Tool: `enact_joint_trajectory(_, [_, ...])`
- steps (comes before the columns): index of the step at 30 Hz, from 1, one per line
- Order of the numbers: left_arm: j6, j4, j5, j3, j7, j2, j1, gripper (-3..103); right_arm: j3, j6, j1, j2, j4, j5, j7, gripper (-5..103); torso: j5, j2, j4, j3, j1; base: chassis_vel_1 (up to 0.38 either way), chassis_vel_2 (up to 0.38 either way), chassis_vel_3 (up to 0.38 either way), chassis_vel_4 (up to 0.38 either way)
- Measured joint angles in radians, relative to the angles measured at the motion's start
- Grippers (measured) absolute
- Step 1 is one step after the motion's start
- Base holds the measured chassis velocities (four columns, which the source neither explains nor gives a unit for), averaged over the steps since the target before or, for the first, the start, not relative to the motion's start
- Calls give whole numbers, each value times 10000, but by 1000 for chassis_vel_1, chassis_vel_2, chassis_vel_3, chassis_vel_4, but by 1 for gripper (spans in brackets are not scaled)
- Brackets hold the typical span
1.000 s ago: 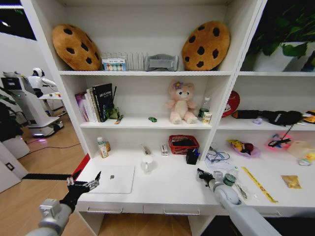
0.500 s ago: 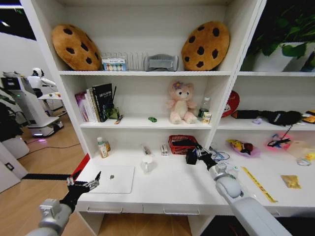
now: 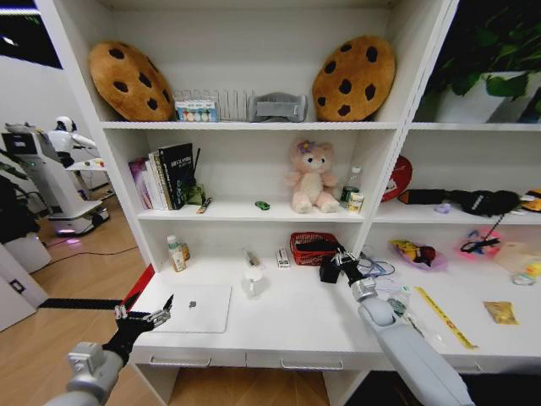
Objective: Organize the objects on the table.
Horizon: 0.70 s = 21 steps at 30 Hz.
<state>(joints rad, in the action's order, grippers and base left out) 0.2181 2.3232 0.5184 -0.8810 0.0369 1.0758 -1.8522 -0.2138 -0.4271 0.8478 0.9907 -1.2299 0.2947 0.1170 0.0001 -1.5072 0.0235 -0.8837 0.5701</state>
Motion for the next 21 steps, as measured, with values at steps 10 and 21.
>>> enact_joint_trajectory(10, [0, 0, 0, 0, 0, 0, 0, 100, 678, -171, -872, 81, 628, 924, -318, 12, -3, 0, -2, 1, 0, 0, 0, 0, 0])
enact_joint_trajectory(21, [0, -1, 0, 0, 0, 0, 0, 100, 1180, -572, -1974, 888, 2086, 826, -476, 12, -3, 0, -3, 1, 0, 0, 0, 0, 0])
